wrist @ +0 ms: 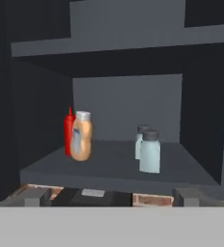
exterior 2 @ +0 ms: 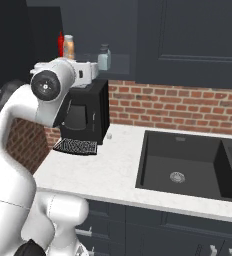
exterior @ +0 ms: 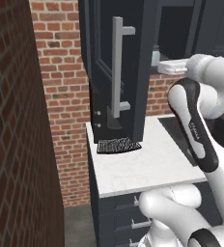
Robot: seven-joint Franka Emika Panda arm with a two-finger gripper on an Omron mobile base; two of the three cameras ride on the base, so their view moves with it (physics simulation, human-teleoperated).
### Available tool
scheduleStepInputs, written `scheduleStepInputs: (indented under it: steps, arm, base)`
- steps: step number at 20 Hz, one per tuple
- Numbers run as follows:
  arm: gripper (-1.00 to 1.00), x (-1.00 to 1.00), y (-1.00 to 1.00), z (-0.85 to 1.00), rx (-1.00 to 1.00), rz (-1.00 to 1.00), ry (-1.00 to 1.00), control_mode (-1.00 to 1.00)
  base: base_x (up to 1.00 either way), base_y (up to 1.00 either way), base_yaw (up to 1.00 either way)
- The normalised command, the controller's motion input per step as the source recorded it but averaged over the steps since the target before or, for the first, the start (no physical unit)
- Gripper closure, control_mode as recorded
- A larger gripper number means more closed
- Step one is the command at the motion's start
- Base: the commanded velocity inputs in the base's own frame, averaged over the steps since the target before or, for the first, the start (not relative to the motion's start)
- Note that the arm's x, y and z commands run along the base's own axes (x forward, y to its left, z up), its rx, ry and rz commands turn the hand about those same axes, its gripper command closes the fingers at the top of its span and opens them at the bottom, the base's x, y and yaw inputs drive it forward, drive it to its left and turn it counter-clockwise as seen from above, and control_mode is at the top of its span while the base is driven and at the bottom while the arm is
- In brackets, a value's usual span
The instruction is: Put the shaker and condiment bottle from the counter next to their counterparts in the cabinet.
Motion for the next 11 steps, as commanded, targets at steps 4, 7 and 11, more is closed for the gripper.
scheduleStepInputs:
  steps: [4,7,11]
  arm:
    - [-1.0,-0.89,-0.28,0.0,0.07,-0.03,0.0,-1.0]
    - [-1.0,-0.88,-0.27,0.0,0.07,-0.03,0.0,-1.0]
    - [-1.0,-0.86,-0.23,0.0,0.06,-0.03,0.01,-1.0]
  base:
    - [0.0,0.0,0.0]
    - [0.0,0.0,0.0]
    - [0.0,0.0,0.0]
